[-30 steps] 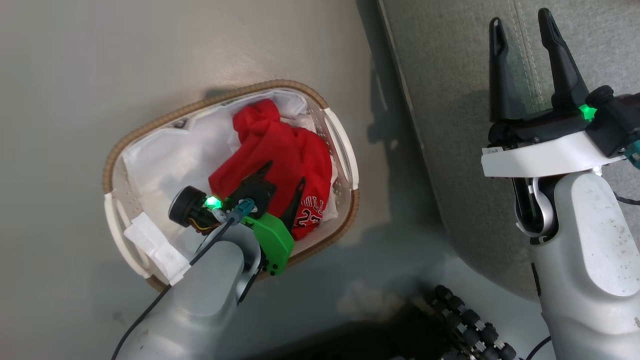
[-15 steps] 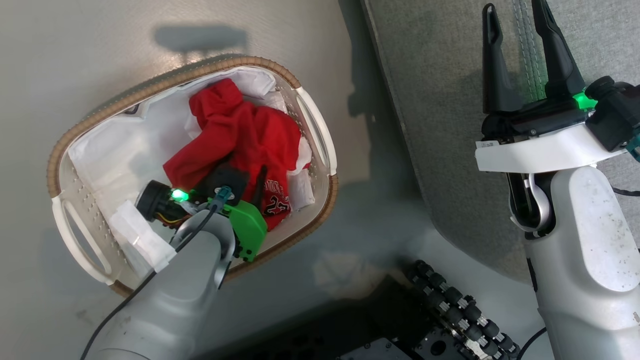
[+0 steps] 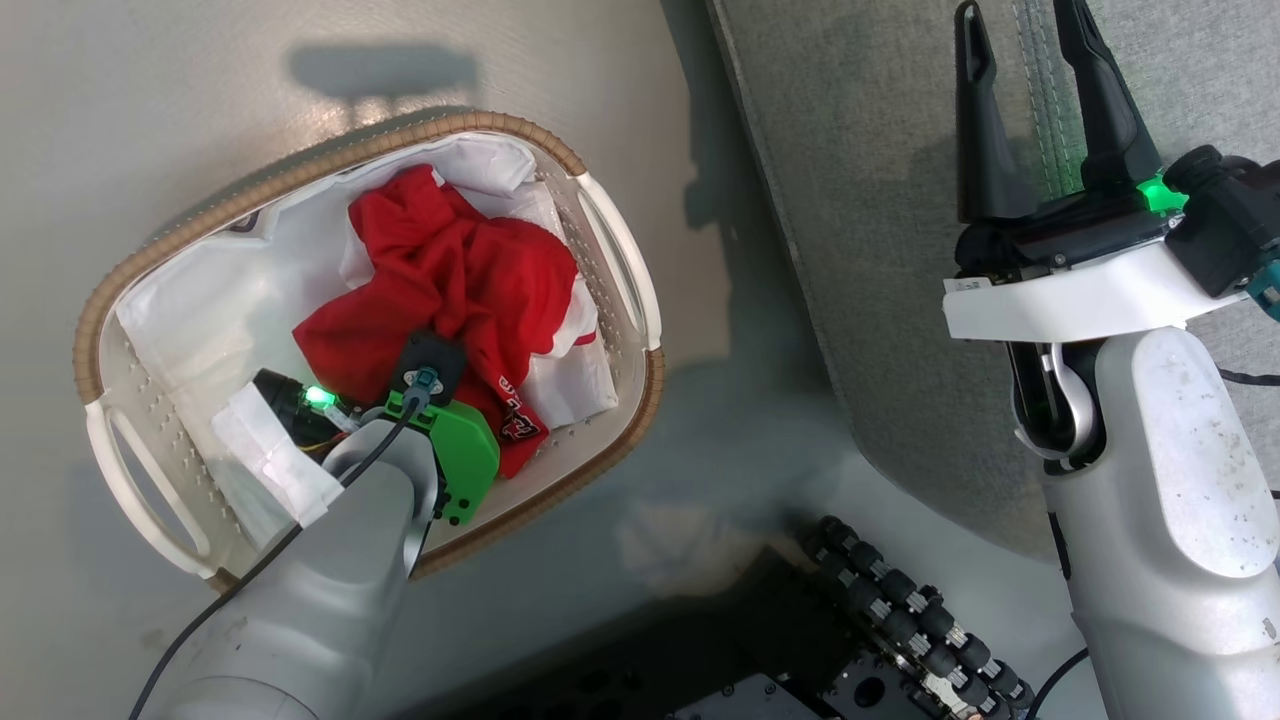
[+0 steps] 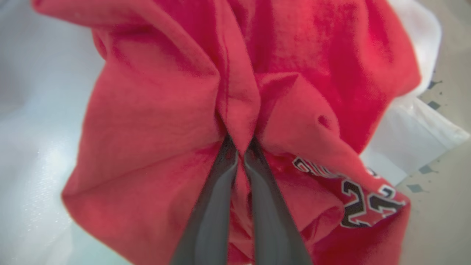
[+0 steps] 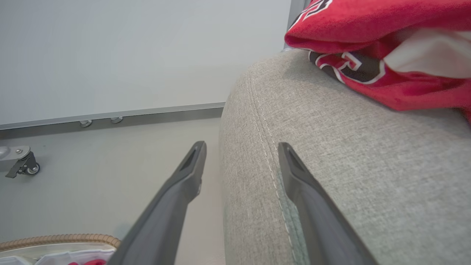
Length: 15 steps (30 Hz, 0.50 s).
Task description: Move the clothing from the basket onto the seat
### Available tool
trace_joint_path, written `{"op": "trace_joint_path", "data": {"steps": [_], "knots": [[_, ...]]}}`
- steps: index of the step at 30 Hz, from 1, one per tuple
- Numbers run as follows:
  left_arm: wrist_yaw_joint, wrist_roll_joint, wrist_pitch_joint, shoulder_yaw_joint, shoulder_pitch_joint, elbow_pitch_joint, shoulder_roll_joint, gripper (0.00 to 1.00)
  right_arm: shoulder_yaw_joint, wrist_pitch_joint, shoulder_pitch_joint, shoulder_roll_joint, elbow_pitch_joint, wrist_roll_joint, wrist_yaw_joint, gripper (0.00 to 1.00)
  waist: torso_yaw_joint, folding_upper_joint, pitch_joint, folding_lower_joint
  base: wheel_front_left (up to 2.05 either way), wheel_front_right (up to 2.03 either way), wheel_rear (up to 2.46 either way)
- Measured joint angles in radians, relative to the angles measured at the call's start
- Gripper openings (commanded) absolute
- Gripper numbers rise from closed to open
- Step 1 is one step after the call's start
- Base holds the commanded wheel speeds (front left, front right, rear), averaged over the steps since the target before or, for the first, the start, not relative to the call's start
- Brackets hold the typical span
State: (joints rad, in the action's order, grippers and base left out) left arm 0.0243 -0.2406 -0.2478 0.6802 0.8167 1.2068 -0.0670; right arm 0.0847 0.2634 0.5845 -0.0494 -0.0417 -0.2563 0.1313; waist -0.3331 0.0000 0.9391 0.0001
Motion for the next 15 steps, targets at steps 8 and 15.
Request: {"op": "trace_joint_path", "data": {"steps": [8,15], "knots": [[-0.042,-0.037,-0.010,-0.011,-0.008,-0.026,0.008,0.00,-0.004,0.000,-0.003,0.000,-0.018,0.011,0.000,1.00,0.015,0.0000,-0.048,0.0000,0.00,0.00,0.00],[-0.078,-0.072,-0.015,-0.055,-0.092,-0.171,-0.009,0.00,-0.004,0.000,-0.044,0.001,-0.050,0.059,0.000,1.00,0.043,0.0000,-0.139,0.0000,0.00,0.00,0.00]]}}
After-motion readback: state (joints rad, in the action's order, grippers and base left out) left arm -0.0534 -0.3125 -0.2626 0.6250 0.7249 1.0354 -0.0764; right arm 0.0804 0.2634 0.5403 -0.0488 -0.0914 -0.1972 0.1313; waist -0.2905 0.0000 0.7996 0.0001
